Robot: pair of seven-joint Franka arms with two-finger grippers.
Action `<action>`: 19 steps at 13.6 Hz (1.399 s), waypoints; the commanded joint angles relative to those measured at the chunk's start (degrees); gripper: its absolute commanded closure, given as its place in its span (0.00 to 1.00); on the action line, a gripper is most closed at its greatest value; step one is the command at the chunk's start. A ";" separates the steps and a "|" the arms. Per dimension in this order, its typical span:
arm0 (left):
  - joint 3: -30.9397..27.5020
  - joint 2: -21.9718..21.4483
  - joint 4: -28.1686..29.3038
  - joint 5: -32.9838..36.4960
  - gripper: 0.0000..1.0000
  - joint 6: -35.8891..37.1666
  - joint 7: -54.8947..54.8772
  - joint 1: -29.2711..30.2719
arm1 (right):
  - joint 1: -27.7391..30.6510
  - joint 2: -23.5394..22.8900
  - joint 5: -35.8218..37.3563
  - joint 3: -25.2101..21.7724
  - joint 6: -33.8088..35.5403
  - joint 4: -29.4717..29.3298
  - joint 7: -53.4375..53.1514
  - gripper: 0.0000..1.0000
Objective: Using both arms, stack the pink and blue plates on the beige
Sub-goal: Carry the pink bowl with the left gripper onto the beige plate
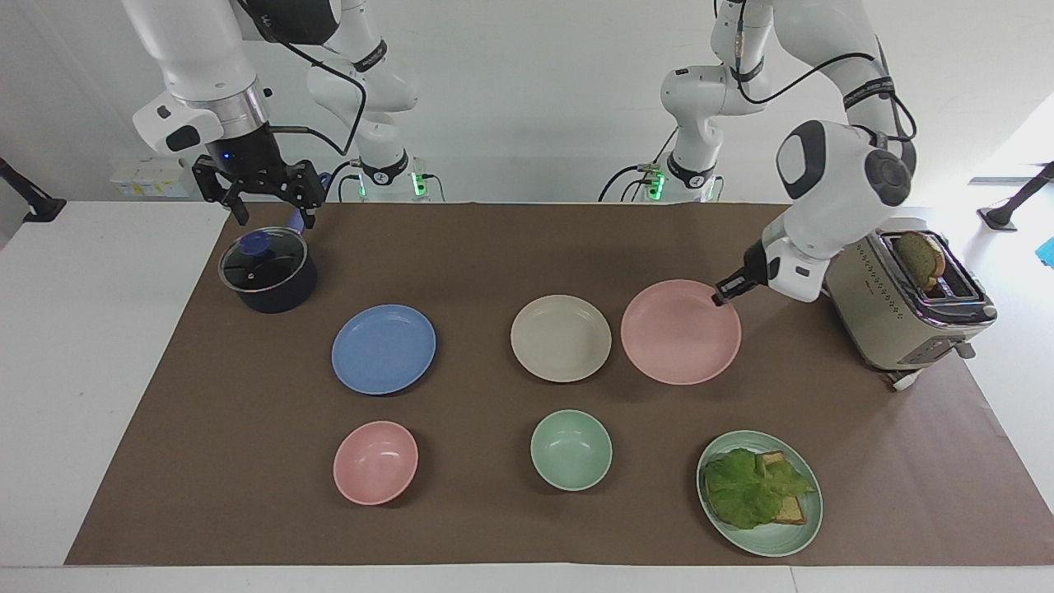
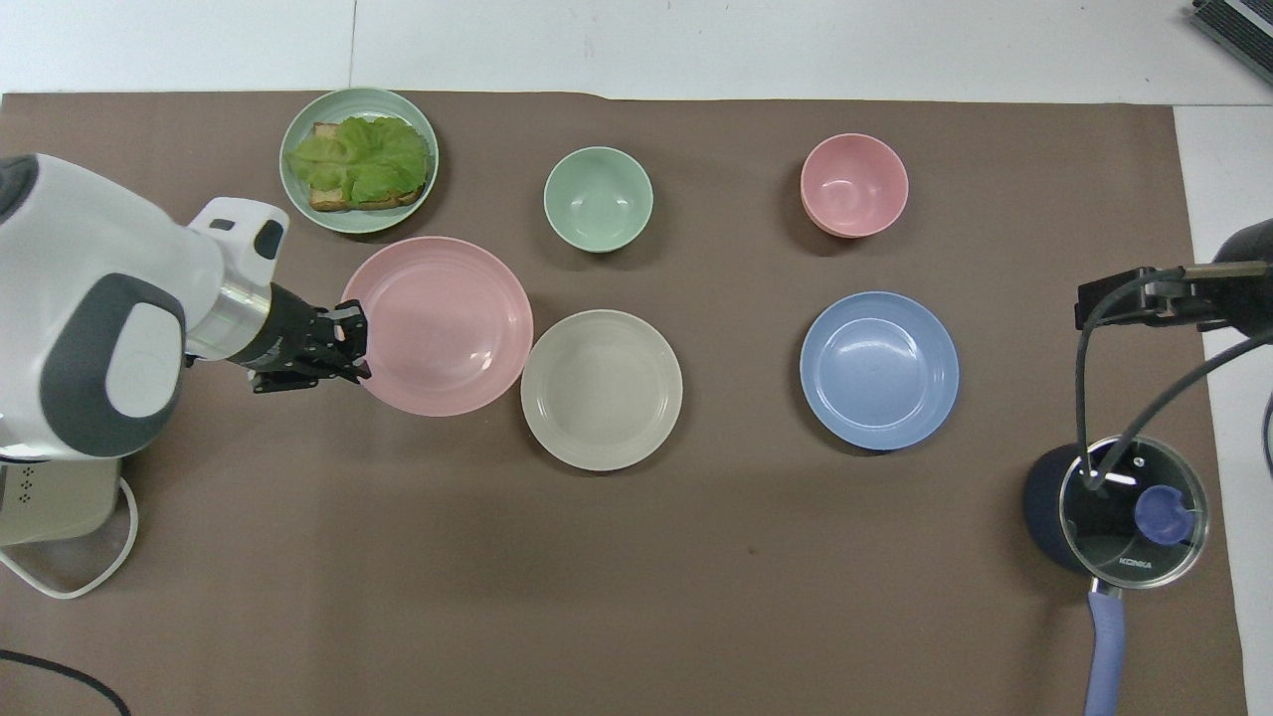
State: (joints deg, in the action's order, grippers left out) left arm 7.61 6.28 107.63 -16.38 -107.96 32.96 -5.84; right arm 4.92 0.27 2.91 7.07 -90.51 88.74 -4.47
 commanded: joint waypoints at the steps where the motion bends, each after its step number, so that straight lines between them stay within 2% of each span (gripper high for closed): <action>1: -0.76 0.48 0.91 -2.34 1.00 -4.09 3.77 -5.56 | 0.62 1.31 -0.54 0.23 -0.11 1.53 0.07 0.00; 5: -0.76 2.50 6.87 -3.21 1.00 -14.36 4.57 -11.38 | 0.53 1.40 -0.54 0.23 -0.11 1.61 0.07 0.00; 7: -0.76 4.87 7.94 -3.66 1.00 -19.81 4.66 -13.31 | 0.53 1.40 -0.54 0.23 -0.11 1.61 0.07 0.00; 9: -0.67 5.05 8.12 -3.66 1.00 -20.10 4.57 -13.58 | 0.53 1.40 -0.54 0.23 -0.11 1.61 0.07 0.00; 10: -0.76 4.97 8.12 -3.66 0.97 -20.36 4.66 -14.28 | 0.53 1.40 -0.54 0.23 -0.11 1.61 0.07 0.00; 11: -0.76 4.97 8.12 -3.66 0.16 -20.27 4.40 -14.37 | 0.53 1.40 -0.54 0.23 -0.11 1.61 0.07 0.00; 12: -0.84 4.97 7.94 -3.57 0.00 -20.10 4.14 -14.46 | 0.53 1.40 -0.54 0.14 -0.11 1.61 0.07 0.00; 16: -1.20 4.44 6.80 -2.69 0.00 -15.55 3.70 -13.68 | 0.53 1.49 -0.54 0.23 -0.11 1.70 -0.10 0.00; 18: -1.81 2.86 3.31 -1.30 0.00 -8.45 3.61 -10.09 | 0.62 1.49 -0.54 0.14 -0.02 1.79 -0.02 0.00; 19: -1.72 2.25 0.50 2.02 0.00 -3.62 3.26 -7.54 | 0.53 1.57 -0.54 0.14 0.15 1.88 -0.02 0.00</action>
State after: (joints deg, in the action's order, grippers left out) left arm 6.30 11.06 112.16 -17.91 -120.18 37.24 -17.66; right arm 4.92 0.28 2.91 7.07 -90.43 88.80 -4.47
